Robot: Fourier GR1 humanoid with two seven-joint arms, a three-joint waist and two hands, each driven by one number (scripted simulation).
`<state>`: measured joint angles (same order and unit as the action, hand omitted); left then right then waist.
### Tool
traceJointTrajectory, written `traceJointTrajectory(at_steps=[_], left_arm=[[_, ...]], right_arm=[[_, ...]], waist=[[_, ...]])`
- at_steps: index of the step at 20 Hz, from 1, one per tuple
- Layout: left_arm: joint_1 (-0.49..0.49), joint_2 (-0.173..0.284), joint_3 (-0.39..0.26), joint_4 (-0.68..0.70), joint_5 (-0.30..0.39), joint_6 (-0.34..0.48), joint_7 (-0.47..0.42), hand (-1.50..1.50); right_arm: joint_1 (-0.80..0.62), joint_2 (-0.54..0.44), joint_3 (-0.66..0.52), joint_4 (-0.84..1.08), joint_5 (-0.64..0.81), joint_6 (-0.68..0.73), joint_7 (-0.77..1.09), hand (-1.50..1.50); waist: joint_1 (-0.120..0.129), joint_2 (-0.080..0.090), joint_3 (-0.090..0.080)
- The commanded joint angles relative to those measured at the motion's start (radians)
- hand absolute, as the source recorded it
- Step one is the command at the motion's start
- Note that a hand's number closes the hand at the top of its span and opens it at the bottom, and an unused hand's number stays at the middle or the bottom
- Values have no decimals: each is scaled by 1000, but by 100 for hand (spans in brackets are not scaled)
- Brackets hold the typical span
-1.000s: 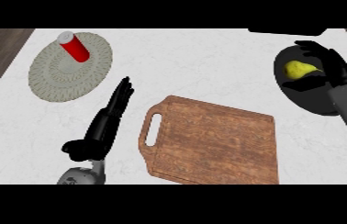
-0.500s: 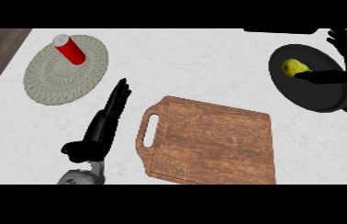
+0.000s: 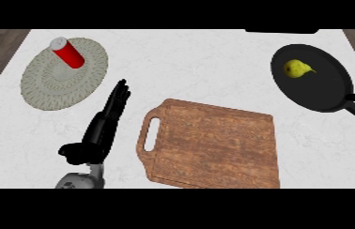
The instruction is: Pick the pear from the cutting board and place it in the pan
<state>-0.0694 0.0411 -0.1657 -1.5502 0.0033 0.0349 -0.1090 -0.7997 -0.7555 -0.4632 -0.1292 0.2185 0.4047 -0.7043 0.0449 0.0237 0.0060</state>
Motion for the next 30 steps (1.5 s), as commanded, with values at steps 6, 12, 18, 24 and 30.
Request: traceJointTrajectory(at_steps=[6,12,18,24,30], left_arm=[[22,-9,-7,27,-10,-3,-40,0],[6,-9,2,14,-8,1,-14,0],[7,-30,-24,-23,-23,19,21,0],[7,13,27,13,15,-31,-7,0],[6,5,31,2,17,-28,-15,0]], right_arm=[[157,-38,26,-47,11,205,-184,-150],[182,-49,44,-79,16,202,-202,-150],[199,-56,58,-89,15,196,-207,-150],[221,-86,82,-101,28,181,-225,-150],[258,-77,99,-101,38,129,-275,-150]], waist=[[-14,-4,0],[-14,-7,0],[-11,-9,0],[-17,-10,-1],[-16,-9,0]])
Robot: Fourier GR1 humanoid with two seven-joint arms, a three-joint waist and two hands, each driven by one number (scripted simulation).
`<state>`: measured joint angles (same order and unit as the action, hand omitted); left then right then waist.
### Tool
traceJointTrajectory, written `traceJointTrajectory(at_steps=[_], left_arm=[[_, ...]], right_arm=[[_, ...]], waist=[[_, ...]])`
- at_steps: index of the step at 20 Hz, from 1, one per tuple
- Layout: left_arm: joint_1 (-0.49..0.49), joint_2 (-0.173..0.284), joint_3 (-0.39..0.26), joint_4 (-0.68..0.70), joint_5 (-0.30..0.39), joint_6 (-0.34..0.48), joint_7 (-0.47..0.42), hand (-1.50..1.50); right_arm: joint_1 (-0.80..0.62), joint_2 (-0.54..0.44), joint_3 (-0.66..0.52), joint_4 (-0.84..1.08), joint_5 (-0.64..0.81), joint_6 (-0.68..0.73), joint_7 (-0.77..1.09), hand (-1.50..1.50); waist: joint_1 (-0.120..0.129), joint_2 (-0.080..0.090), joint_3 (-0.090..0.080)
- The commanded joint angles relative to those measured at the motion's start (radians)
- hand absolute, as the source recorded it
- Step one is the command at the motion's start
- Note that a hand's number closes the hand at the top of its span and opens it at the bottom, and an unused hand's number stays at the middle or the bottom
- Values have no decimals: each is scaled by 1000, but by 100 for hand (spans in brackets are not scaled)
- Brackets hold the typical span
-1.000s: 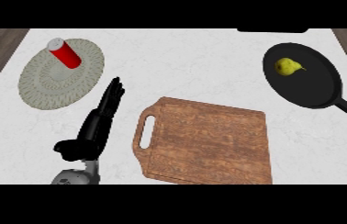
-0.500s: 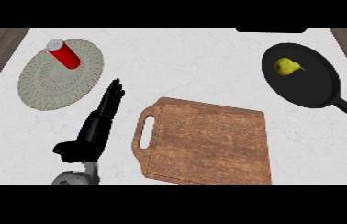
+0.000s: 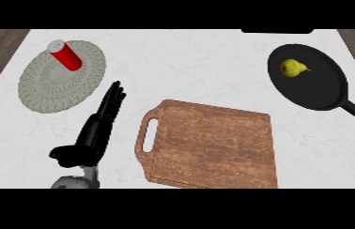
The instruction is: Pick the pear from the cutting board and place it in the pan
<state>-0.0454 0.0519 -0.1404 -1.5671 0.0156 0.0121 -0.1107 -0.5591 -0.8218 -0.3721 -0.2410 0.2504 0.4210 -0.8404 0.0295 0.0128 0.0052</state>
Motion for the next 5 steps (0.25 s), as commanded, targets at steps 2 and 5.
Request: traceJointTrajectory(at_steps=[2,5], left_arm=[[-38,-11,16,31,-5,15,0,0],[29,6,-3,-27,8,-18,-2,0]], right_arm=[[53,-5,14,4,12,80,-191,-150],[20,20,18,-4,19,-15,-180,-150]], waist=[[-7,2,0],[4,-2,0]])
